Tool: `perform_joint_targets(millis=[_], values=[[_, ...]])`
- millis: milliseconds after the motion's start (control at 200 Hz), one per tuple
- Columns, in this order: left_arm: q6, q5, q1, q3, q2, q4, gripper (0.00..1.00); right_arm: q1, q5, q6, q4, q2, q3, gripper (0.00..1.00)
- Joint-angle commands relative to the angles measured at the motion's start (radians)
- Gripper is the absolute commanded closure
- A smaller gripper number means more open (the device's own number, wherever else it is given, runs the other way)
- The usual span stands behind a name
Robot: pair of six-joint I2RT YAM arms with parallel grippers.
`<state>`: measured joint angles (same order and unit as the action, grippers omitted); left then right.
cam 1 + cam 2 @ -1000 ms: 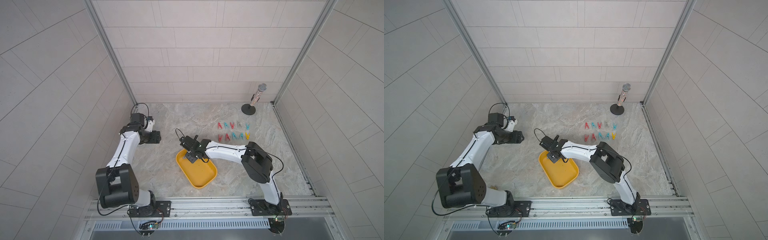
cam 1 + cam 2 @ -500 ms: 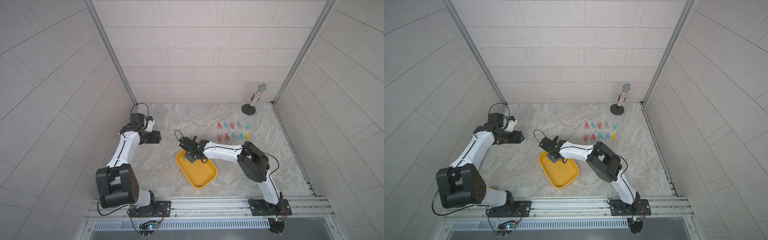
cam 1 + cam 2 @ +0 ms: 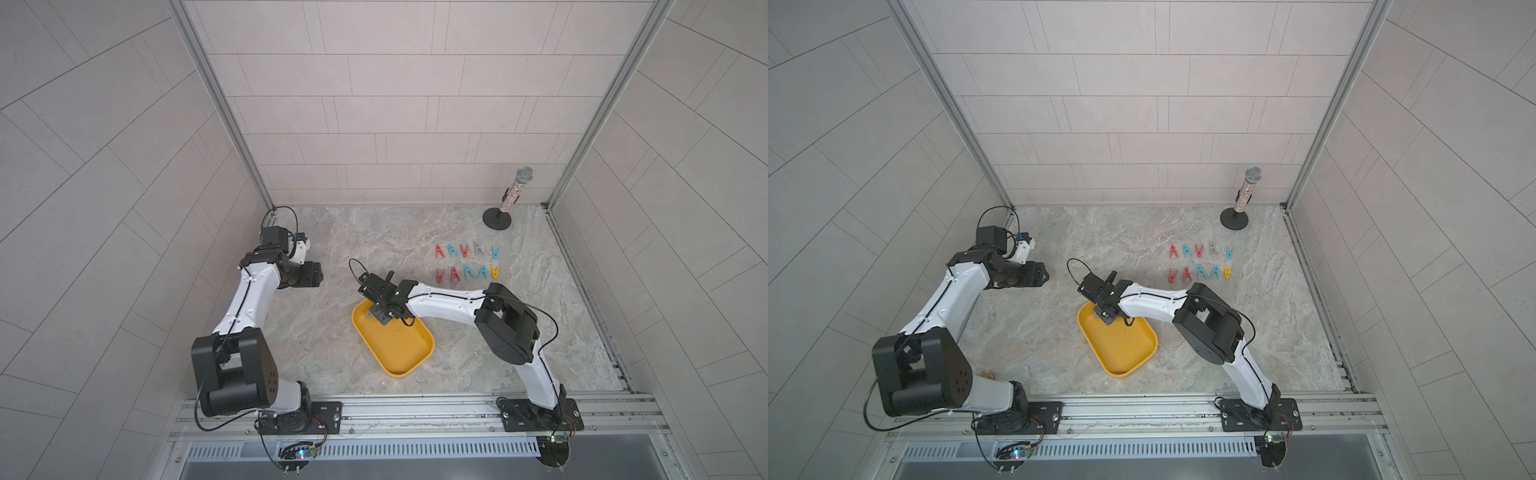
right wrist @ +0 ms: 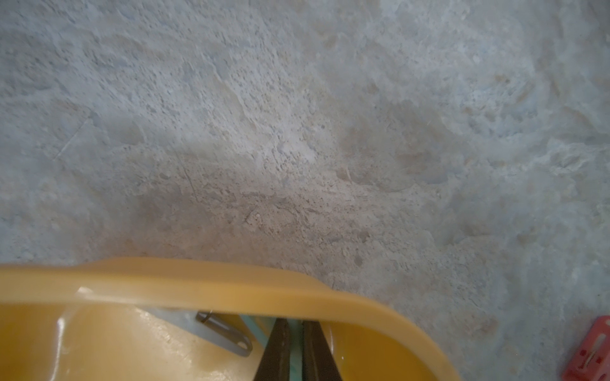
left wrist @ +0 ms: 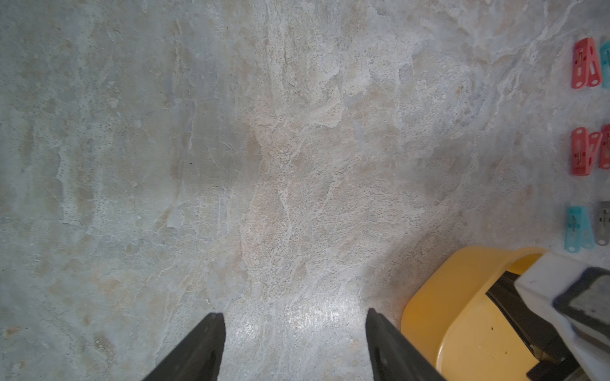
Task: Take the clothespins out of the storage box
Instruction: Pick up the clothespin from the storage box.
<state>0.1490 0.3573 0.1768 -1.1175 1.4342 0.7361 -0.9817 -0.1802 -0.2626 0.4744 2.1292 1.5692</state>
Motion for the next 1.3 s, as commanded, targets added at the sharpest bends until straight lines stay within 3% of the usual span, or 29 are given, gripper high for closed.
perform_joint_targets(millis=[0, 991, 1296], values=[[0.001, 0.008, 0.006, 0.011, -0.001, 0.000, 0.25, -0.008, -0.001, -0.009, 0.033, -0.040, -0.034, 0.91], [0.022, 0.046, 0.007, 0.008, 0.021, 0.011, 0.26, -0.008, 0.155, -0.085, 0.011, -0.368, -0.235, 0.97], [0.049, 0.141, 0.004, 0.007, 0.033, 0.032, 0.26, 0.040, 0.197, -0.143, 0.007, -0.500, -0.330, 0.98]])
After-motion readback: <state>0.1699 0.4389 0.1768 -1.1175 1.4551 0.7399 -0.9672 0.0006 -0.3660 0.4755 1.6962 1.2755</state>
